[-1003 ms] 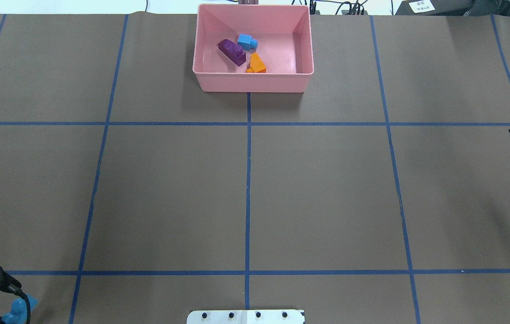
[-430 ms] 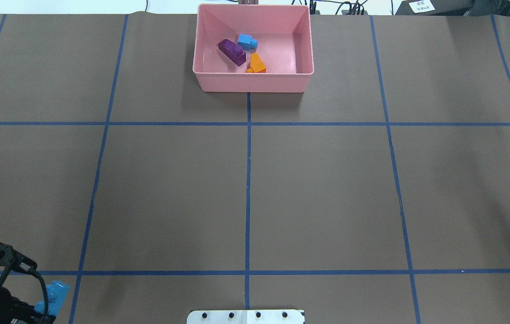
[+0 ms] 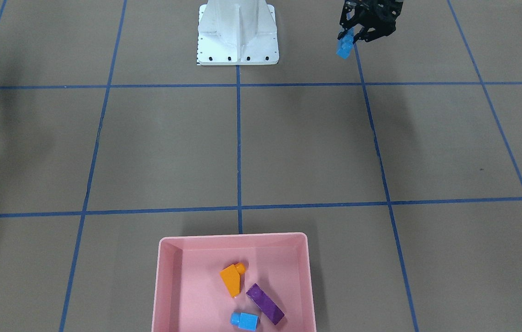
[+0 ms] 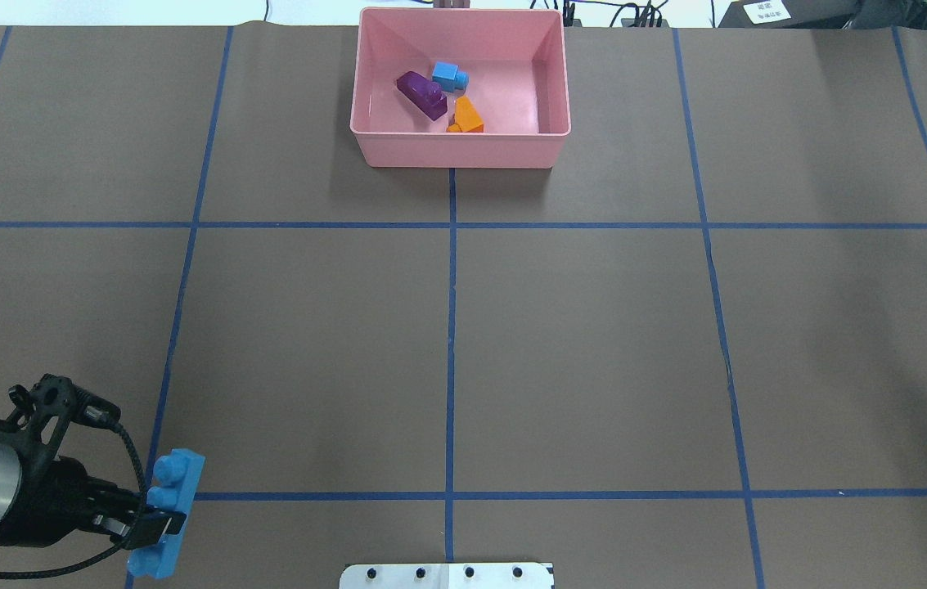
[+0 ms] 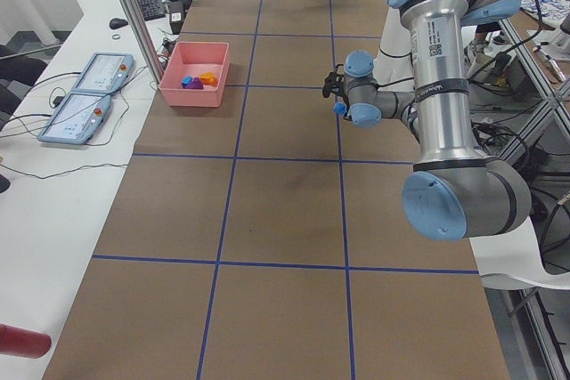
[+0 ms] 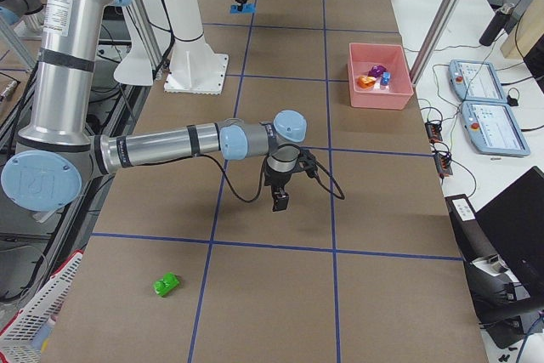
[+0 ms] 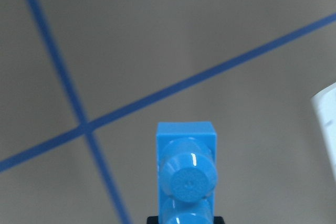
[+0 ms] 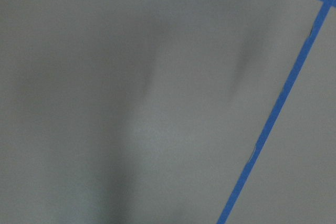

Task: Put all blocks into box

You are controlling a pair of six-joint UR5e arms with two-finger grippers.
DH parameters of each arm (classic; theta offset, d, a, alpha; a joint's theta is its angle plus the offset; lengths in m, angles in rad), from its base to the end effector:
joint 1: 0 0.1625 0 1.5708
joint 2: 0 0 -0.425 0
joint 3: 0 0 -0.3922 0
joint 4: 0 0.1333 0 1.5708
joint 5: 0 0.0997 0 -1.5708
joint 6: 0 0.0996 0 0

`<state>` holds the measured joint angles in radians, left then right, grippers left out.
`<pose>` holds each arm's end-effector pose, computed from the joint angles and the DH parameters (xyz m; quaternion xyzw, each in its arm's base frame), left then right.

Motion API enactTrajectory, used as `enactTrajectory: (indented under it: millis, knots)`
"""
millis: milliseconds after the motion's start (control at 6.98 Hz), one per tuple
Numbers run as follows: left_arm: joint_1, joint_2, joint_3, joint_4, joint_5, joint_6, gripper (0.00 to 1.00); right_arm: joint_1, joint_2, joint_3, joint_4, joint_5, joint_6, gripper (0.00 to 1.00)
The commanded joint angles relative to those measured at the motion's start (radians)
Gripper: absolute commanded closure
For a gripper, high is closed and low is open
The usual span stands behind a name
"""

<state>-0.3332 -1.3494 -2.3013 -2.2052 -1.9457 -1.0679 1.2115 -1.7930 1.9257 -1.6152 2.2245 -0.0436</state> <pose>0.3225 -0.2141 0.3336 0.0726 0.5495 0.1705 0.8147 -0.0730 -0.4013 0.5951 -0.0091 -0.3233 -0.2032 0.9242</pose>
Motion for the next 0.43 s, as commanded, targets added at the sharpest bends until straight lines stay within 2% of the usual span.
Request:
enactTrajectory:
  millis: [0,143,287]
  knots:
    - [-0.071,-0.144,0.054,0.002,-0.002,-0.017,1.00,-0.027,-0.096,-0.004,0.009,-0.046,-0.155,0.00]
    - [-0.107,-0.201,0.080,0.002,-0.002,-0.045,1.00,-0.039,-0.145,-0.033,0.049,-0.068,-0.227,0.00]
    - [-0.134,-0.255,0.091,0.004,0.001,-0.055,1.00,-0.043,-0.226,-0.071,0.174,-0.069,-0.249,0.00]
